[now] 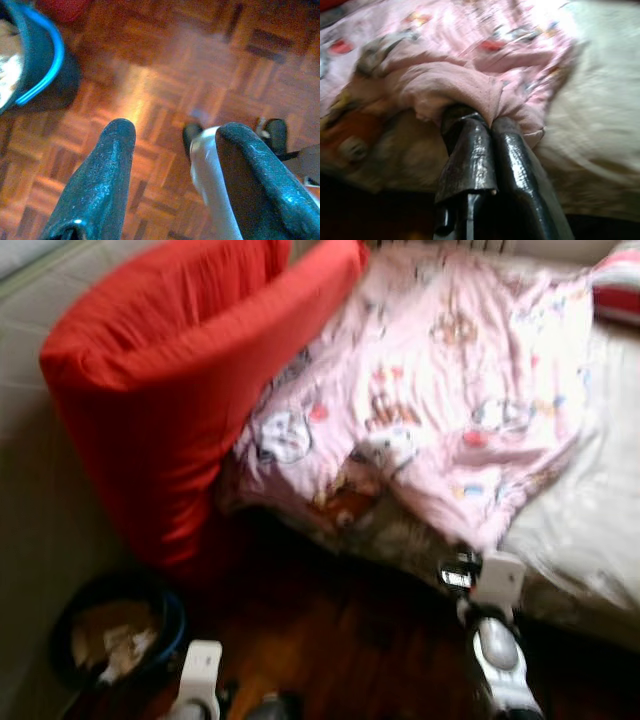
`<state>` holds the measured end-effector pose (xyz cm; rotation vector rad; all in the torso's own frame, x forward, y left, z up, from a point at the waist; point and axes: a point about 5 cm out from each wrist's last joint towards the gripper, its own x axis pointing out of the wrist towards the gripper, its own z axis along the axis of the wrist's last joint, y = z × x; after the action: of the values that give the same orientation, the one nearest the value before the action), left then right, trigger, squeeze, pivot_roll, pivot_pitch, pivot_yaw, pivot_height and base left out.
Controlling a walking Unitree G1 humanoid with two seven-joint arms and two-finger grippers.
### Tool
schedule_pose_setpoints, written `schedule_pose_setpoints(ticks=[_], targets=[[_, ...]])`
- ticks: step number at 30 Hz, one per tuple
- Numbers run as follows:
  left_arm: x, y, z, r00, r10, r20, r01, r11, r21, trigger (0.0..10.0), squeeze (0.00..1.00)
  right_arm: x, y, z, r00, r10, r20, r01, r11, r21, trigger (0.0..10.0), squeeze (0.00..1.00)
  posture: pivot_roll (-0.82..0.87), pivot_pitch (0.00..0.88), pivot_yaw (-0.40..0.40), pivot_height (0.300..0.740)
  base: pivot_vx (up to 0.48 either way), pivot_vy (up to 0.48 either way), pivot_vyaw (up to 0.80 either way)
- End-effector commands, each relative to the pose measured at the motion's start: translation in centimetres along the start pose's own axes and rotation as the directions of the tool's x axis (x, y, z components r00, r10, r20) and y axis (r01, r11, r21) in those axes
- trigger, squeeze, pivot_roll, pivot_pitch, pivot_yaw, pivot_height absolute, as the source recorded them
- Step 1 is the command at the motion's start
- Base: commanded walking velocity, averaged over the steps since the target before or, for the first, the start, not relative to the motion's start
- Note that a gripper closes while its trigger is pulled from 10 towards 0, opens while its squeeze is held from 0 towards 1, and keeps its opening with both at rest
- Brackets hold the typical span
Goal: Clean up the room
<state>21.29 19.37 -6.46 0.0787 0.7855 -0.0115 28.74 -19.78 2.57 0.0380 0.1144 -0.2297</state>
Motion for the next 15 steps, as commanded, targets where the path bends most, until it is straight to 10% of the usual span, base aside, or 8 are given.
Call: schedule_pose_setpoints(ticks=[1,15], targets=[[-0.3,0.4,-0.9,1.000,0.005,-0.028,-0.005,1.000,0.007,10.0,0.00,-0.2,0.3,0.0,1.000,-0.007,0.013,0.007,1.000,0.003,10.0,0.00,-0.06,0.188,0.041,0.740,0.000,-0.446,0.00],[-0.2,0.2,-0.6,1.000,-0.003,-0.015,0.004,1.000,0.015,10.0,0.00,0.8,-3.7,3.1,0.953,-0.250,0.172,0.263,0.963,-0.057,10.0,0.00,-0.06,0.190,0.044,0.740,0.000,-0.445,0.00]])
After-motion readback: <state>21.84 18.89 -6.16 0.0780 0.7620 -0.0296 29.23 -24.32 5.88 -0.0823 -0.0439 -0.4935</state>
